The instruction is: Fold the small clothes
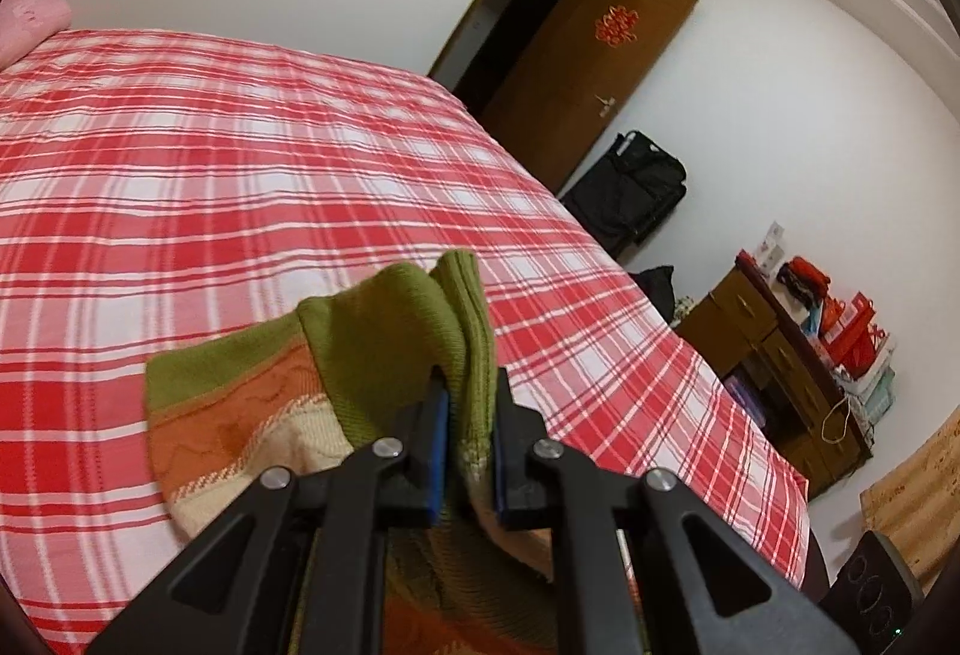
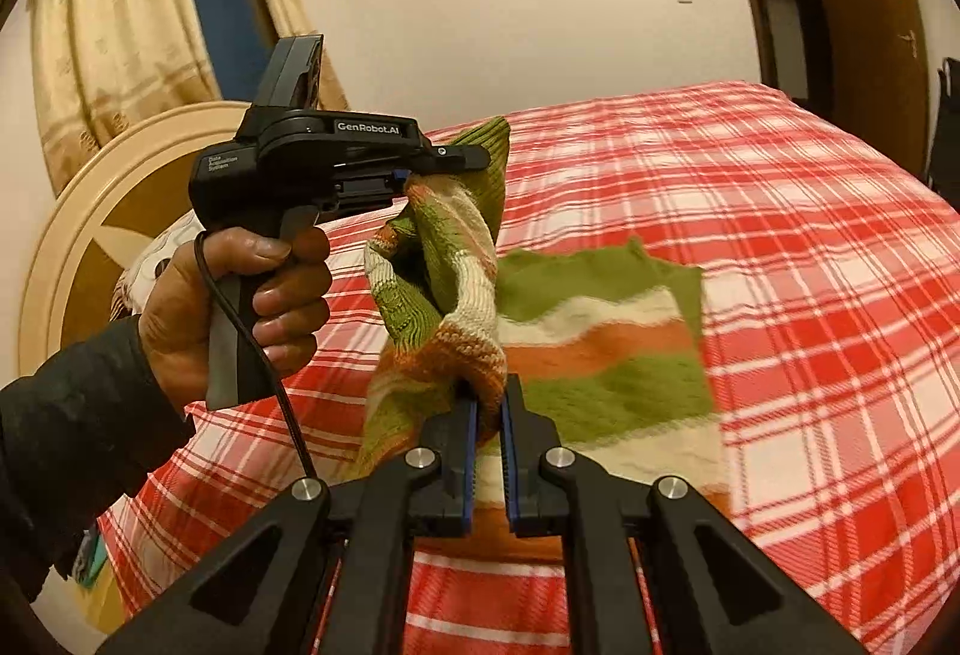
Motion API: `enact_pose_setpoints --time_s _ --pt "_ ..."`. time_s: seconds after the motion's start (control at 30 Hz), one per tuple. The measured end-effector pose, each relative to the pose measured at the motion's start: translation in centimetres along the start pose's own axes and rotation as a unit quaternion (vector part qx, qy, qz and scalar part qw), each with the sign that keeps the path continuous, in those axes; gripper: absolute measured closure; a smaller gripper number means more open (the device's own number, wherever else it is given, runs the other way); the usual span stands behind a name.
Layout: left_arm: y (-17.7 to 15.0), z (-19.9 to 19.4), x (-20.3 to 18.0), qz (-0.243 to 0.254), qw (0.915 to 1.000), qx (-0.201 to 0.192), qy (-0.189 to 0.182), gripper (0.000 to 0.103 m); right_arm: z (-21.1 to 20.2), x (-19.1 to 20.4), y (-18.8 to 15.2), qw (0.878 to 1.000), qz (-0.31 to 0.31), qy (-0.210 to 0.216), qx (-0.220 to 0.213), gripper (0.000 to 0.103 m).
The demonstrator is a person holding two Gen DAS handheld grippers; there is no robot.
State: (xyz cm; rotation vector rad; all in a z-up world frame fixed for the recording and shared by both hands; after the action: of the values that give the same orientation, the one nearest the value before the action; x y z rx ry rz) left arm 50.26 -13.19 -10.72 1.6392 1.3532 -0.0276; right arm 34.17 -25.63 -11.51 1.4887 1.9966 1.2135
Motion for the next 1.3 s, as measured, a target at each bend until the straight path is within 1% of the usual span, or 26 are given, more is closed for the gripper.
enact_pose_setpoints --time_s 0.2,0.37,0.5,0.6,0.67,0.73,0.77,0.8,0.9,0.93,0.97,1.0,1.03,1.1,1.13,1.17,1.2,1.23,1.27,1.3 --pt "-0.9 2.9 -2.2 0.02 0.9995 0.023 0.001 0.091 -0.9 -2.6 -1.7 1.0 0.019 -0.008 0.01 0.097" --pt "-2.0 6.2 -2.7 0.032 0.9983 0.044 0.02 0.091 -0.9 -4.8 -3.1 0.998 0.049 -0.01 0.025 0.097" --pt "-2.9 8.5 -2.5 0.032 0.997 0.061 0.034 0.091 0.0 -6.4 -4.2 0.995 0.085 0.001 0.047 0.097" --pt "-3.5 9.4 -2.8 0.038 0.9958 0.068 0.049 0.087 0.3 -6.9 -4.8 0.994 0.095 0.0 0.055 0.097" --pt "-3.7 9.3 -3.4 0.047 0.9953 0.065 0.054 0.081 0.6 -7.5 -5.3 0.992 0.111 0.009 0.067 0.096" --pt "-3.7 8.8 -4.0 0.056 0.9953 0.061 0.051 0.064 0.9 -7.9 -5.8 0.989 0.123 0.017 0.076 0.096" --pt "-3.8 8.1 -4.5 0.063 0.9954 0.053 0.048 0.061 0.9 -8.1 -6.1 0.988 0.128 0.019 0.08 0.096" --pt "-3.7 7.6 -4.8 0.069 0.9954 0.048 0.046 0.053 0.9 -8.2 -6.4 0.987 0.132 0.024 0.086 0.096" --pt "-4.2 5.3 -5.1 0.081 0.995 0.033 0.048 0.037 0.7 -8.4 -6.8 0.987 0.128 0.02 0.091 0.096" --pt "-4.5 4.5 -5.0 0.083 0.9949 0.03 0.048 0.035 0.6 -8.5 -6.8 0.987 0.129 0.021 0.091 0.096" --pt "-5.1 3.6 -4.6 0.087 0.9944 0.029 0.054 0.035 0.4 -8.6 -6.9 0.987 0.129 0.018 0.091 0.096" --pt "-5.9 2.5 -4.1 0.09 0.9938 0.027 0.06 0.034 0.2 -8.8 -6.9 0.988 0.126 0.009 0.089 0.096" --pt "-6.5 1.8 -3.7 0.092 0.9934 0.027 0.064 0.03 -0.1 -9.1 -6.9 0.989 0.121 -0.004 0.086 0.096" --pt "-8.3 0.2 -2.5 0.105 0.9898 0.025 0.093 0.029 -0.8 -9.9 -7.1 0.988 0.127 -0.025 0.08 0.095" --pt "-9.1 -0.7 -1.8 0.107 0.9893 0.022 0.097 0.028 -1.2 -10.3 -7.0 0.988 0.129 -0.039 0.075 0.094" --pt "-10.2 -1.6 -0.9 0.109 0.9883 0.022 0.105 0.028 -1.4 -10.6 -6.7 0.988 0.13 -0.047 0.07 0.093" --pt "-10.9 -2.2 -0.2 0.11 0.9868 0.021 0.117 0.028 -1.6 -10.7 -6.2 0.988 0.133 -0.048 0.061 0.081" --pt "-11.5 -2.7 0.4 0.107 0.9867 0.019 0.121 0.026 -1.7 -10.7 -5.6 0.988 0.138 -0.04 0.053 0.069" --pt "-11.9 -3.0 0.8 0.107 0.9864 0.019 0.124 0.025 -1.6 -10.5 -4.8 0.988 0.143 -0.028 0.047 0.045" --pt "-12.5 -3.3 1.3 0.108 0.9846 0.019 0.136 0.022 -1.4 -10.4 -4.2 0.988 0.147 -0.023 0.041 0.038"
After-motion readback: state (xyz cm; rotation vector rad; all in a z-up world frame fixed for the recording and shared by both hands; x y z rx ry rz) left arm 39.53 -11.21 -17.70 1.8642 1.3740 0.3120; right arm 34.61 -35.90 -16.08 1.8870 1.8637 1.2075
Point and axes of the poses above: each gripper's, at about its wrist camera, not at the fingertips, and z roughly the way its jaws point, x to its left, y to its top, the point moved 6 cm from there along z, roughly the way its jaws point, and after that the axes turned 4 degrees about -z, right-handed, at the moved point
